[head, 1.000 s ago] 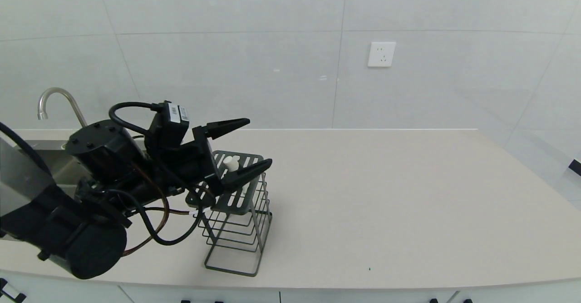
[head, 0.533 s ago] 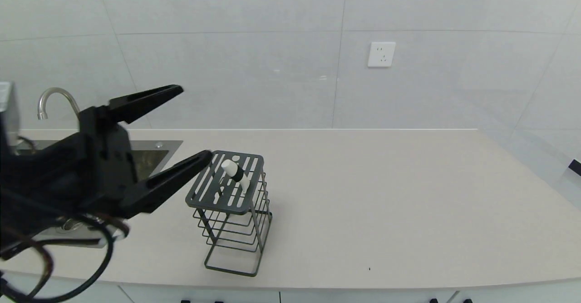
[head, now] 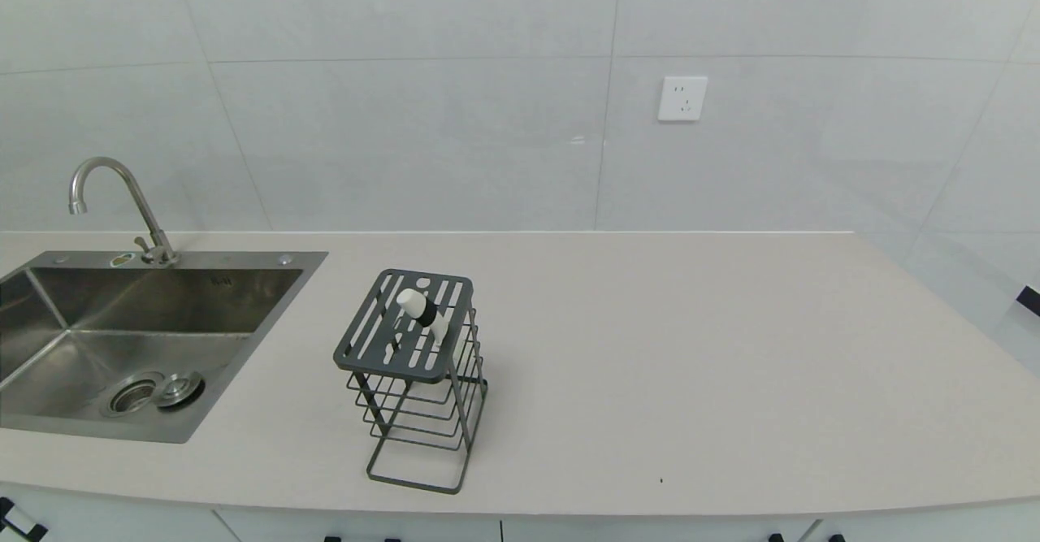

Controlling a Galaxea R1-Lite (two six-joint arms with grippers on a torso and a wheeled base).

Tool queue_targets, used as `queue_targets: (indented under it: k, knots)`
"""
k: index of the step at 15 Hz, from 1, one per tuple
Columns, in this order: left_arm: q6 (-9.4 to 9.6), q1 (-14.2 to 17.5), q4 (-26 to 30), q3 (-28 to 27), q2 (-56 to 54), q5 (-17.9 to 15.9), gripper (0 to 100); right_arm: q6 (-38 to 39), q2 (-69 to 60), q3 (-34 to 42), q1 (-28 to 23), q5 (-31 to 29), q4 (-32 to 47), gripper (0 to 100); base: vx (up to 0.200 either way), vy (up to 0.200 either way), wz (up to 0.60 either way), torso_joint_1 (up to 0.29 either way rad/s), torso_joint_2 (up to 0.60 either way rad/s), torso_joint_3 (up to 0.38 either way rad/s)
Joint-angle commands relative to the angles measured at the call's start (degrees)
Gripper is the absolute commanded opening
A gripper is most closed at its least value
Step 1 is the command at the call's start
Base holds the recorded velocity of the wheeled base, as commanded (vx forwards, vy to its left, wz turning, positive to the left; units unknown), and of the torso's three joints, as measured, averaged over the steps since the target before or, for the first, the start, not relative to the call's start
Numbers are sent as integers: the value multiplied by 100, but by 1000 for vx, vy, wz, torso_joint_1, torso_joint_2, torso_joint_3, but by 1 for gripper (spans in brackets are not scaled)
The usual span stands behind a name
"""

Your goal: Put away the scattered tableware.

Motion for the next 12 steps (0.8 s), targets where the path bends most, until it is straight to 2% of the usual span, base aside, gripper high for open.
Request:
queue_targets:
  k: [1,2,3,4,5,6,7,8,9,10,11,12]
  knots:
    - [116,516,2153,158,-2519,-12,100,-1,5,1,0,1,2,100,0,0,0,0,0,0]
    - [186,525,3129,167,-2730,94,100,-1,5,1,0,1,2,100,0,0,0,0,0,0]
    - [204,534,3437,167,-2695,199,100,-1,5,1,0,1,2,100,0,0,0,0,0,0]
    - [160,534,4192,167,-2686,876,100,-1,5,1,0,1,2,100,0,0,0,0,0,0]
    - [336,534,5326,167,-2686,1684,100,-1,5,1,0,1,2,100,0,0,0,0,0,0]
    - [336,534,5827,167,-2686,2027,100,-1,5,1,0,1,2,100,0,0,0,0,0,0]
    - [406,534,5845,167,-2686,2493,100,-1,5,1,0,-7,11,100,0,0,0,0,0,0]
    - [406,534,5845,167,-2686,2493,100,-1,5,1,0,-7,11,100,0,0,0,0,0,0]
    - [371,534,5897,167,-2677,3029,100,-9,5,1,0,-7,11,100,0,0,0,0,0,0]
    - [257,490,6073,167,-2695,3222,100,-9,5,1,0,-7,2,100,0,0,0,0,0,0]
    - [230,94,6091,167,-2774,3231,100,-9,5,1,0,-7,2,100,0,0,0,0,0,0]
    - [257,112,6073,167,-2853,3231,100,-9,5,1,0,-7,2,100,0,0,0,0,0,0]
